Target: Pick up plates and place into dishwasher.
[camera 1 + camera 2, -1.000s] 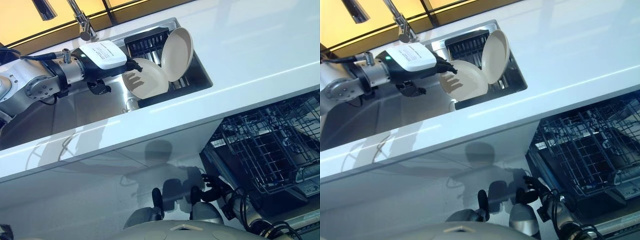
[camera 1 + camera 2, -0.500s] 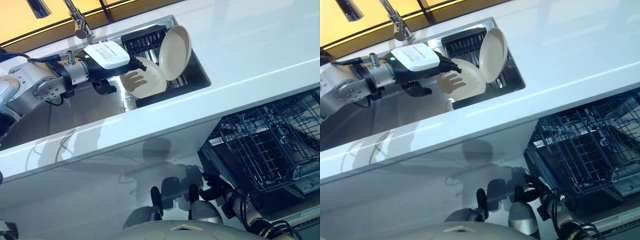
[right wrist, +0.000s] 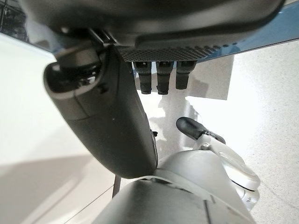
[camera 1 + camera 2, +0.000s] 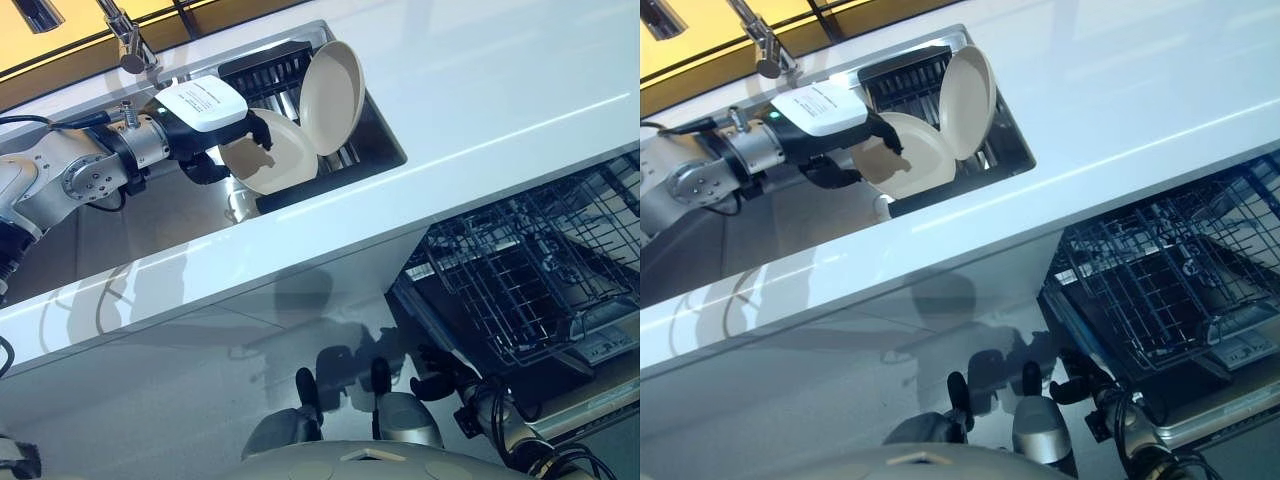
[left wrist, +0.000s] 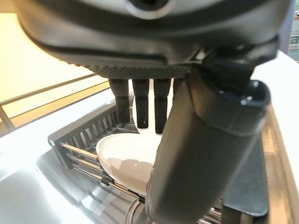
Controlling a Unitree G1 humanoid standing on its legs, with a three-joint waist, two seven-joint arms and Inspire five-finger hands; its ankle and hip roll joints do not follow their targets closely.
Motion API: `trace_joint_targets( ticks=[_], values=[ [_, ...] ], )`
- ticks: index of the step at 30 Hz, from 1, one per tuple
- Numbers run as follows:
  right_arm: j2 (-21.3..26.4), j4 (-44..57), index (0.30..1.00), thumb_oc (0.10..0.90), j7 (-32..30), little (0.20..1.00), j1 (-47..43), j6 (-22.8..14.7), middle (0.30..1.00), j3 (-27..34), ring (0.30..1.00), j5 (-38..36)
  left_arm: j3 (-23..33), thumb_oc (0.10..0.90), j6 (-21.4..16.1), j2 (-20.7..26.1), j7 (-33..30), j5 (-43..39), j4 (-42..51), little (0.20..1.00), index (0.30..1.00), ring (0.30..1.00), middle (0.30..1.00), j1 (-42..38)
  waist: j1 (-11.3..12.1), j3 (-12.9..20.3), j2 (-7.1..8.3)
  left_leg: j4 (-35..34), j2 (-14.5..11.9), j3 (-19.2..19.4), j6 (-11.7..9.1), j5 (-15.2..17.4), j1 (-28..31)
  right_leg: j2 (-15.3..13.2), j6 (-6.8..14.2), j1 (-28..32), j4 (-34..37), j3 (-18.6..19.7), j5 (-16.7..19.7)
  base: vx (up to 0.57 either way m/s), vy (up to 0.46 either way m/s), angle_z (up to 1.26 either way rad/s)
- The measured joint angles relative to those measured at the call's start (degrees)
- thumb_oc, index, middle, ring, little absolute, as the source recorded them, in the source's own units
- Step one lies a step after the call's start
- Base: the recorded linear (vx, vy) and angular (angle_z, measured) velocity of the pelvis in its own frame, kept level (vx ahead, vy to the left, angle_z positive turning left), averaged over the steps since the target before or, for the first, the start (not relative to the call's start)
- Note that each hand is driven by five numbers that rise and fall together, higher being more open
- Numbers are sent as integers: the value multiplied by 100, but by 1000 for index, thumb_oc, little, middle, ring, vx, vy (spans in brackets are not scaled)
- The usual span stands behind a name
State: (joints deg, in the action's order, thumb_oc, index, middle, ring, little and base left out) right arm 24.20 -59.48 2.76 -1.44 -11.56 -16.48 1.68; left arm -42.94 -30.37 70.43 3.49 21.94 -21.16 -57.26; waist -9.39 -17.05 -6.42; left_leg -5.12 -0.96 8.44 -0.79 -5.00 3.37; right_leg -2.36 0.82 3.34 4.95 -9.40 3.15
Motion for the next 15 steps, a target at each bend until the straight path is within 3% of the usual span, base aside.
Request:
trace_joint_targets(
  ticks=[2,15],
  values=[
    [8,35,900,800,2,900,14,-1,900,0,900,-17,0,100,6,-1,-44,0,-84,200,300,300,300,14,-34,-8,0,0,0,7,0,1,0,0,2,-4,0,12,2,-12,16,-4],
    [41,148,900,800,12,900,93,-54,900,95,900,-108,-3,100,-123,-236,-213,-1,-445,200,300,300,300,180,-53,-137,-1,-1,0,99,-12,13,14,-4,1,-21,5,89,23,-4,7,-2]
  ],
)
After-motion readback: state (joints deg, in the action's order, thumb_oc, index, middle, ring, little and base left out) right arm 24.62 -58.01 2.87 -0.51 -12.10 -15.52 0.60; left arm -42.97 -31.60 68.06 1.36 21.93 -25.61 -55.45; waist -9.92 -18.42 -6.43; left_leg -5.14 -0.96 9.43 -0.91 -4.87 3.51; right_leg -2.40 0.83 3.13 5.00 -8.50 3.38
